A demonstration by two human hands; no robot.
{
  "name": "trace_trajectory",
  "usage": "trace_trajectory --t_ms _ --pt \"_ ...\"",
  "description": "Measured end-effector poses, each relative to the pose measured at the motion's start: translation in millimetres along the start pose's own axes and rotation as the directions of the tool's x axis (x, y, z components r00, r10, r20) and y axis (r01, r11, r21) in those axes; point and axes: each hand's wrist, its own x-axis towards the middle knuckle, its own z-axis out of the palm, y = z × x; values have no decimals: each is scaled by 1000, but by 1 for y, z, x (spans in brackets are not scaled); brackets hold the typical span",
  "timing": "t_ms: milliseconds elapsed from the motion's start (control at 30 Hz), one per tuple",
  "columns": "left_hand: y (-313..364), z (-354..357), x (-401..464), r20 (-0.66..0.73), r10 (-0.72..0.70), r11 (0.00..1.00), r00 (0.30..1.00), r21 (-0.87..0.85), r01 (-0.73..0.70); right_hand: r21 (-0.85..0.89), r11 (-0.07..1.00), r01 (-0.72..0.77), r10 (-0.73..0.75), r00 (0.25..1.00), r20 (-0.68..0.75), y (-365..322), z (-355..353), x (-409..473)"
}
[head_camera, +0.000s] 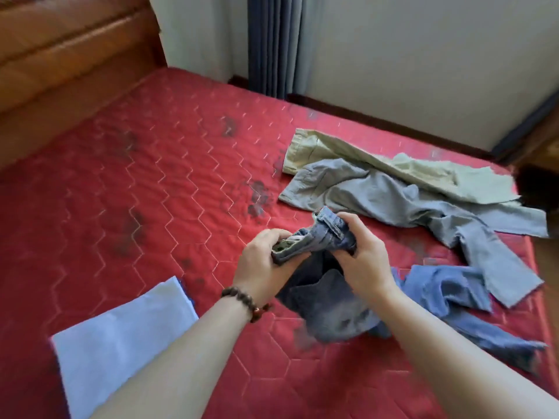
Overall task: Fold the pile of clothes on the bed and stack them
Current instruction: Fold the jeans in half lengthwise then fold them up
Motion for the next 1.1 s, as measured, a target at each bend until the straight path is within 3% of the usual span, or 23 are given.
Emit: trace_trajectory --t_ms 233,433,533,600,700,800,867,933,1000,1067,1100 --pt "230 -126 32 93 284 956 954 45 -289 72 992 102 -92 986 -136 -183 -147 3" --pt "396 -188 31 73 399 905 914 130 -405 -186 980 65 -127 932 -340 -298 -242 -6" --pt "456 -208 23 48 381 916 923 112 -384 -151 958 245 -287 857 -429 -344 -266 -29" --pt "484 -217 19 42 338 939 940 45 -340 -43 932 359 -351 871 -345 -367 -268 -41" --pt "518 -228 12 63 152 973 986 -185 -138 166 919 359 -331 928 -173 -388 -263 -43" --pt "540 -236 0 258 11 890 966 -444 108 299 895 332 -299 942 -151 -397 -266 -41" --pt "544 -243 -6 359 50 913 932 -395 103 325 878 350 -278 928 -250 -398 -272 -44" --pt "544 -256 -7 382 119 942 917 -335 18 359 860 364 -254 913 -319 -397 -279 -44" --pt "541 -271 1 258 251 950 933 -250 -186 434 840 326 -215 934 -287 -401 -285 -43" --pt "535 -285 11 122 427 901 896 29 -433 482 831 278 -209 959 -193 -411 -294 -41" --pt "533 -290 12 131 479 855 868 155 -495 509 821 258 -219 966 -137 -417 -300 -40"
